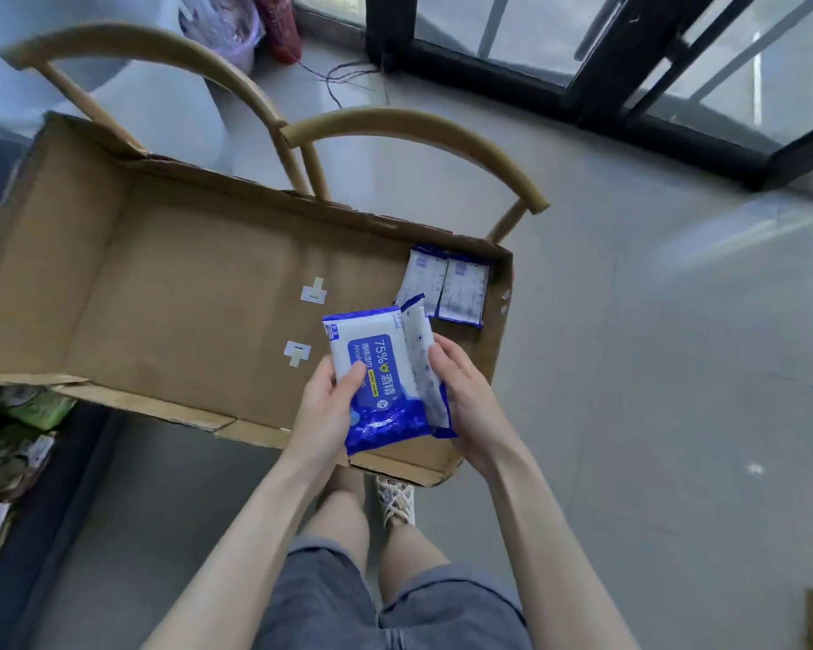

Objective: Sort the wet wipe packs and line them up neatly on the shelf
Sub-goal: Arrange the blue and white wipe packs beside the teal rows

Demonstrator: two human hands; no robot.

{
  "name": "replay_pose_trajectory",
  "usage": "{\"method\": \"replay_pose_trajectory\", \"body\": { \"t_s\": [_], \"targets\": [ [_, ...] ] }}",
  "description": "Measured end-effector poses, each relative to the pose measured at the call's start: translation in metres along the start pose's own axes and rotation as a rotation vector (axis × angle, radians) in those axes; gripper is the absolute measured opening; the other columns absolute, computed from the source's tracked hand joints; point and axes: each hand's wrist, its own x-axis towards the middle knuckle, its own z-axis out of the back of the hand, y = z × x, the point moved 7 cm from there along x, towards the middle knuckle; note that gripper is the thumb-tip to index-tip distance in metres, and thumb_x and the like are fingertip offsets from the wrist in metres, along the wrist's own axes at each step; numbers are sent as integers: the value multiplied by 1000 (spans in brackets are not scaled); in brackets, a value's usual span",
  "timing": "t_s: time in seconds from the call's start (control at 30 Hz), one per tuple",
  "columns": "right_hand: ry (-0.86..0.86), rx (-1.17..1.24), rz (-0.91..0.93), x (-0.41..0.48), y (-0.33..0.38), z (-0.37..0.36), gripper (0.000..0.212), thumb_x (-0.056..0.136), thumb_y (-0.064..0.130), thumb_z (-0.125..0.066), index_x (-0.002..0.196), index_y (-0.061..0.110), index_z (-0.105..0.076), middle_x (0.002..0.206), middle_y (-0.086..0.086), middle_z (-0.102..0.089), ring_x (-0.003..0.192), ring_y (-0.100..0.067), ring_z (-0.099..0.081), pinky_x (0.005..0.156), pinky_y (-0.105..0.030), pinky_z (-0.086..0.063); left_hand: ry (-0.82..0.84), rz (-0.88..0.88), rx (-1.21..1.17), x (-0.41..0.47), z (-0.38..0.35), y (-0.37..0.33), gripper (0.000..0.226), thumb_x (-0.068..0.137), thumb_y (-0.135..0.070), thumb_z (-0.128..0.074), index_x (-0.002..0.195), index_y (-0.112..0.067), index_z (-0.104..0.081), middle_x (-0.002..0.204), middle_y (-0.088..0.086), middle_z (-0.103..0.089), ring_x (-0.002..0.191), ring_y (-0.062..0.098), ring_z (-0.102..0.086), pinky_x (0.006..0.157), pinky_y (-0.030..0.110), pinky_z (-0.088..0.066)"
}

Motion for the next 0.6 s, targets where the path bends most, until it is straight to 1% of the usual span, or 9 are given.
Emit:
{"method": "replay_pose_trajectory", "body": {
  "t_s": [0.1,0.17,0.2,0.23,0.3,0.33,0.43,0.5,0.6],
  "targets": [
    [36,-141,-1,-27,-12,-7,63,76,47,-70,126,13,-50,113,-7,-68,99,-23,-69,85,-43,-56,-46,-45,-55,-39,9,9,23,94,-21,-52,116,-14,-56,104,6,-71,93,21,-70,80,40,-57],
    [43,-263,11,-45,-13,-14,68,68,52,-73,121,16,-50,109,-4,-69,94,-21,-70,86,-47,-56,-88,-90,-84,-64,19,10,21,93,-19,-55,113,-13,-58,103,6,-72,92,21,-70,78,39,-58],
    [41,-311,26,-52,-10,-18,68,64,53,-73,118,19,-49,108,-1,-68,92,-18,-71,82,-43,-58,-112,-114,-91,-73,24,8,21,92,-17,-56,112,-13,-58,102,6,-72,91,20,-70,76,37,-59],
    [42,-345,46,-57,-6,-23,66,62,53,-74,115,22,-47,108,1,-66,91,-15,-70,77,-37,-59,-133,-140,-95,-80,29,5,20,91,-14,-58,112,-13,-58,102,6,-72,90,18,-70,72,33,-59],
    [66,-423,120,-71,10,-41,65,64,48,-76,115,25,-42,108,5,-64,88,-9,-70,69,-24,-57,-192,-201,-110,-97,44,-9,22,88,-9,-61,109,-14,-57,103,6,-70,86,13,-70,65,26,-58],
    [84,-473,165,-76,20,-54,65,67,44,-78,117,26,-41,107,7,-63,87,-8,-69,67,-22,-56,-221,-239,-117,-107,54,-20,25,86,-8,-64,109,-14,-55,103,5,-69,86,12,-70,64,26,-57],
    [135,-604,305,-86,52,-97,75,66,42,-80,125,29,-36,109,12,-59,90,-8,-67,67,-21,-56,-300,-339,-109,-131,83,-52,42,81,-8,-71,117,-14,-50,107,6,-67,94,17,-69,73,36,-58],
    [196,-666,403,-92,70,-133,80,66,45,-78,130,30,-33,113,12,-57,94,-8,-66,71,-25,-58,-374,-401,-145,-148,110,-70,43,80,-9,-72,117,-14,-49,108,7,-67,96,20,-68,78,41,-57],
    [321,-703,521,-102,90,-191,59,87,37,-64,136,32,-31,119,12,-56,95,-9,-66,70,-25,-58,-473,-469,-243,-170,155,-93,32,86,-16,-66,114,-15,-51,107,8,-68,95,23,-68,80,41,-56]
  ]
}}
